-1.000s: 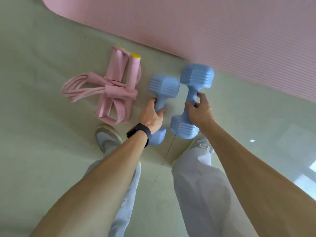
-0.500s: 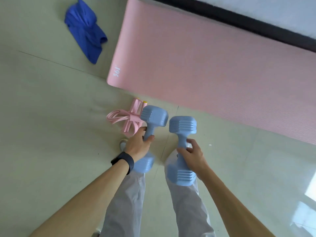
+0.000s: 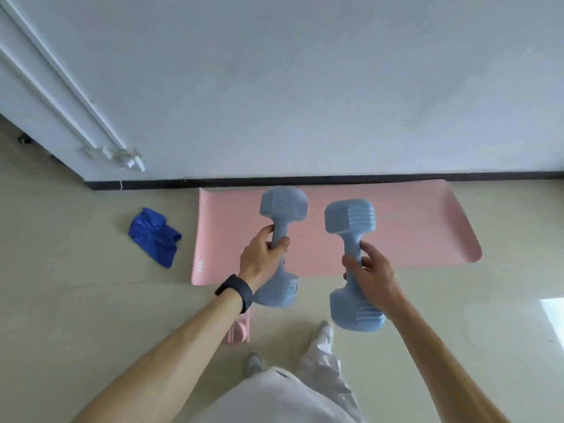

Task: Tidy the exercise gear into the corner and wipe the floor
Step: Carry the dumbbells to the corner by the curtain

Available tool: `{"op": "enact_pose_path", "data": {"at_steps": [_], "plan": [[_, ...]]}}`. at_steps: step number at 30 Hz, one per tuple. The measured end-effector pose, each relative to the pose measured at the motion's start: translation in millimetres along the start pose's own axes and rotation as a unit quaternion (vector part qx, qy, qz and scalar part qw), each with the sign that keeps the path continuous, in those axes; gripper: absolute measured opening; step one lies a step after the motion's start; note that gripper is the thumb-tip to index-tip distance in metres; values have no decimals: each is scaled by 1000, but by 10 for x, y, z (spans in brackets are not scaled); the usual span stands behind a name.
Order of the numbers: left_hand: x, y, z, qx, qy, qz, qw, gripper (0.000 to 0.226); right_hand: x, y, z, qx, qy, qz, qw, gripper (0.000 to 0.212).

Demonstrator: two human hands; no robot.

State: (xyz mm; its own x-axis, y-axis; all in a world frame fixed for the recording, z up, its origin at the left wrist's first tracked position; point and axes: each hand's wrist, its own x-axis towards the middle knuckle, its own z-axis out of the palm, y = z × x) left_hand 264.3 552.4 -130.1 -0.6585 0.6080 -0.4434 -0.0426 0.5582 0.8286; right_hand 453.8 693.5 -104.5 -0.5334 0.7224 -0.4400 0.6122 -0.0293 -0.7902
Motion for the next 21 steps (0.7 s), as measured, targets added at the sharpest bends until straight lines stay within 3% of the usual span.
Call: {"op": "enact_pose_path", "data": {"at_steps": [2,9,13,21], "plan": [[-129,449,-58,17,-28,57,998,13,-273,-174,-309,18,49,-17,999,11],[-504,2022,399,65,-113,224,966,17,-1114,-478,-1474,105,226,-65,966,7],[-756,2922,1097,50,-179,310,933,8,-1499,-467,-2293,128,323,-86,934,13],[-1477,4399,2793,0,-260,430,865,12,-2060,-277,-4157,108,463,-136,869,11]]}}
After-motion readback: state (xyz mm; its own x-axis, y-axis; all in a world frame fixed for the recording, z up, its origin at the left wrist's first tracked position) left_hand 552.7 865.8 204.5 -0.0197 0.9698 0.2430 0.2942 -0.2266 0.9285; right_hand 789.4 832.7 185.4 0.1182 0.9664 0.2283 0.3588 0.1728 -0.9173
